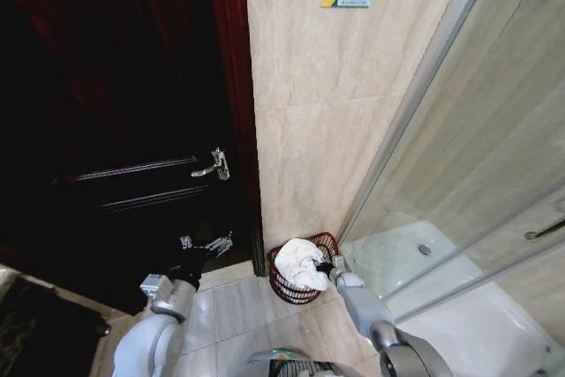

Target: Discard the used towel into the hamper.

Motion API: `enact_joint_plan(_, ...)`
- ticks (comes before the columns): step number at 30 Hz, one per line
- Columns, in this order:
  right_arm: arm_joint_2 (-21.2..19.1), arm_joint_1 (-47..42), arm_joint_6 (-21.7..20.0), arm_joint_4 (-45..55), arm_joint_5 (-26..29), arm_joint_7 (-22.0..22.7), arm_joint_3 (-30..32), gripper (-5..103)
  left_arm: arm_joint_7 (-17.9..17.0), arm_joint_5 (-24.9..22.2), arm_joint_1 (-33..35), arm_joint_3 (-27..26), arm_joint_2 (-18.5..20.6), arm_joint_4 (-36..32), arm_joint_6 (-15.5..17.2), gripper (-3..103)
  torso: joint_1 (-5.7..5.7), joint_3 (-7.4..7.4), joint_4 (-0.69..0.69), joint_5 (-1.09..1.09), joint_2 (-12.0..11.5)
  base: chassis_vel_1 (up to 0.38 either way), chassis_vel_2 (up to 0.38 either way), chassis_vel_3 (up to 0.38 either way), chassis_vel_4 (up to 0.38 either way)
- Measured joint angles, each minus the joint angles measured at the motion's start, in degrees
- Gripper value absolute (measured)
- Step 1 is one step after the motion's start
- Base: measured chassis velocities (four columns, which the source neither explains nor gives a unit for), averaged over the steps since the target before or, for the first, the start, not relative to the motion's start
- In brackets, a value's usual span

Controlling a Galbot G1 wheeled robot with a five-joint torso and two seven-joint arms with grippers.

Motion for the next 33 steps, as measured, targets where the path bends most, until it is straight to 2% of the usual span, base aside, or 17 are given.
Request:
enact_joint_plan(5,-0.4,1.5,-1.4,-1.3,-1.4,-0.4,-0.4,13,0.0,0.0,0.0,0.0,0.0,0.0,0.0,100,-0.66,-0.74,0.01,0.01,-1.4,0.0,0.0,0.0,0.0)
enact_joint_plan(11,-1.0,4.3,-1.8,-4.4,-5.9,-2.3,-1.1,13,0.0,0.0,0.0,0.0,0.0,0.0,0.0,100,-1.62,-1.86,0.01,0.0,-3.5,0.0,0.0,0.0,0.0)
enact_joint_plan(23,1.6,6.8,-1.0,-7.9,-11.5,-1.0,-1.8,13,0.0,0.0,0.0,0.0,0.0,0.0,0.0,100,-3.49,-4.14,0.0,-0.01,-7.6,0.0,0.0,0.0,0.0)
enact_joint_plan(33,1.7,7.0,-1.9,-8.3,-12.5,0.5,-1.8,13,0.0,0.0,0.0,0.0,0.0,0.0,0.0,100,-4.74,-5.67,0.01,0.0,-10.4,0.0,0.0,0.0,0.0)
